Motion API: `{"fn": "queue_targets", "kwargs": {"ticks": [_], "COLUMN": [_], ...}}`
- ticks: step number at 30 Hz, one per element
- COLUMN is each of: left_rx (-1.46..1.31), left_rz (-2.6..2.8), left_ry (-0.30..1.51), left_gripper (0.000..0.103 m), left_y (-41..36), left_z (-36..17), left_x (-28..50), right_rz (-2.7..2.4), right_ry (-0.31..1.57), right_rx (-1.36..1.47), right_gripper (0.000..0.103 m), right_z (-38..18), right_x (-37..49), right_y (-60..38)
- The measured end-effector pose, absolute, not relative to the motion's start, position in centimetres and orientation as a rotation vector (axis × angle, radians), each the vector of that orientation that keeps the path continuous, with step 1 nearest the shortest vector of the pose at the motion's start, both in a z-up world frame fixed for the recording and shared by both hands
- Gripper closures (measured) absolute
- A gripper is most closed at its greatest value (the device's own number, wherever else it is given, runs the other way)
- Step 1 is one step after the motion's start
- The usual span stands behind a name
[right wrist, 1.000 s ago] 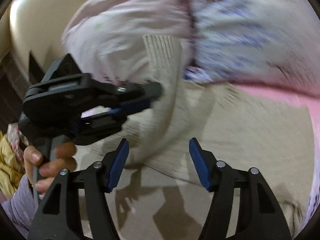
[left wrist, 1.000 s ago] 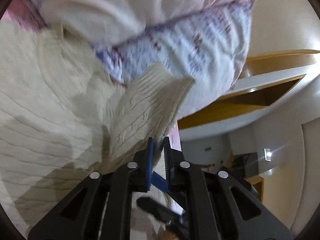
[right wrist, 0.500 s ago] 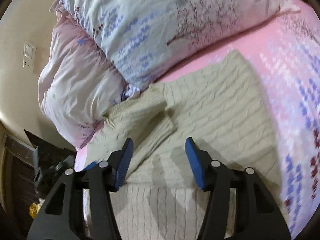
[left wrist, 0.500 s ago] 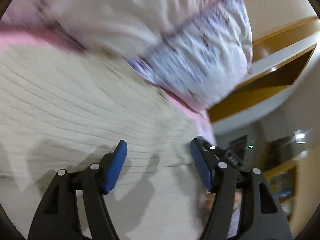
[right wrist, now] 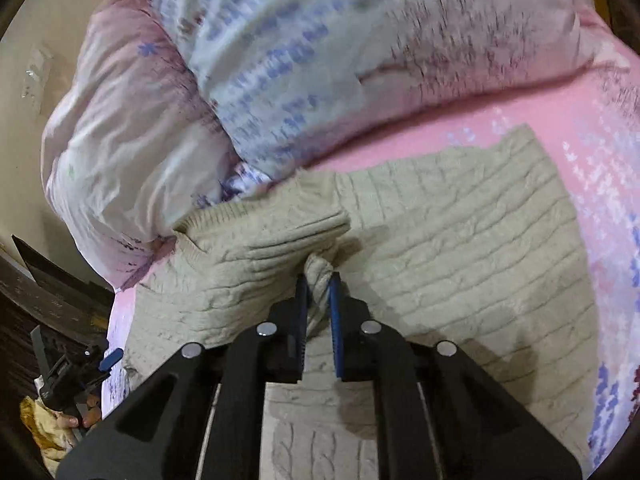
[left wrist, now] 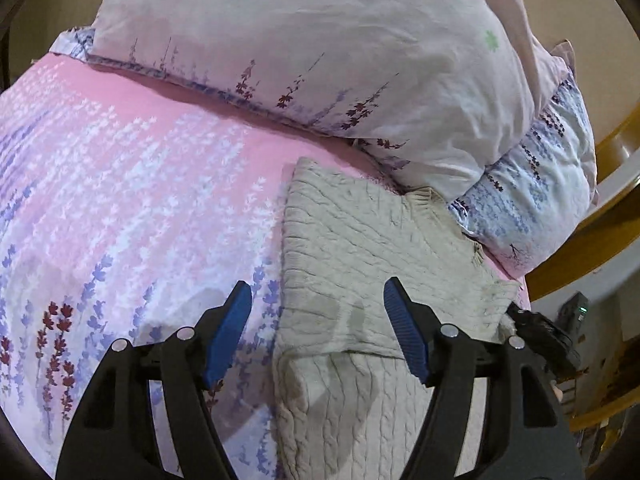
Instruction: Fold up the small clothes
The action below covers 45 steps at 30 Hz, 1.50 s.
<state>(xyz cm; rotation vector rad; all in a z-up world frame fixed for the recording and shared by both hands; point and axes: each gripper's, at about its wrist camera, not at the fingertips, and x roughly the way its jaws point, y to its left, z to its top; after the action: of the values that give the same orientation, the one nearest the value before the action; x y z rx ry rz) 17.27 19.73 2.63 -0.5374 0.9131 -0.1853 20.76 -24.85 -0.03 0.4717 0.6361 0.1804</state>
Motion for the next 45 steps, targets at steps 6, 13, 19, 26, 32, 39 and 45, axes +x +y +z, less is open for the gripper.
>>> {"fn": "queue_targets", "kwargs": {"ticks": [6, 13, 19, 26, 32, 39, 45], "left_rx": [-0.543, -0.563, -0.631, -0.630, -0.617, -0.604, -0.637], "left_rz": [-0.202, -0.219, -0.253, -0.249, -0.244, -0.213, -0.187], "left_ry": [0.923, 0.946, 0.958, 0.964, 0.962, 0.967, 0.951], "left_gripper": [0.033, 0.033, 0.032, 0.033, 0.033, 0.077, 0.093], "left_y": [19.0, 18.9, 19.3, 18.7, 18.4, 17.9, 18.3], "left_z": [2.1, 1.8, 1.5, 1.3, 1.3, 0.6, 0.3], "left_x": [17.4, 17.6, 17.9, 18.4, 18.6, 19.1, 19.3], "right_rz": [0.088, 0.072, 0.106, 0.092, 0.014, 0.011, 0.039], "right_ry": [0.491, 0.637, 0.670, 0.616, 0.652, 0.546, 0.687], "right_rx": [0.469, 0.532, 0.582, 0.525, 0.501, 0.368, 0.278], "right_gripper": [0.094, 0.092, 0.056, 0.095, 0.096, 0.045, 0.050], "right_z": [1.5, -2.1, -1.8, -1.2, -1.7, 0.2, -1.6], "right_x": [15.3, 14.9, 16.7, 17.6, 18.2, 15.9, 18.2], "right_y": [-26.0, -28.0, -28.9, -28.2, -28.7, -26.9, -24.8]}}
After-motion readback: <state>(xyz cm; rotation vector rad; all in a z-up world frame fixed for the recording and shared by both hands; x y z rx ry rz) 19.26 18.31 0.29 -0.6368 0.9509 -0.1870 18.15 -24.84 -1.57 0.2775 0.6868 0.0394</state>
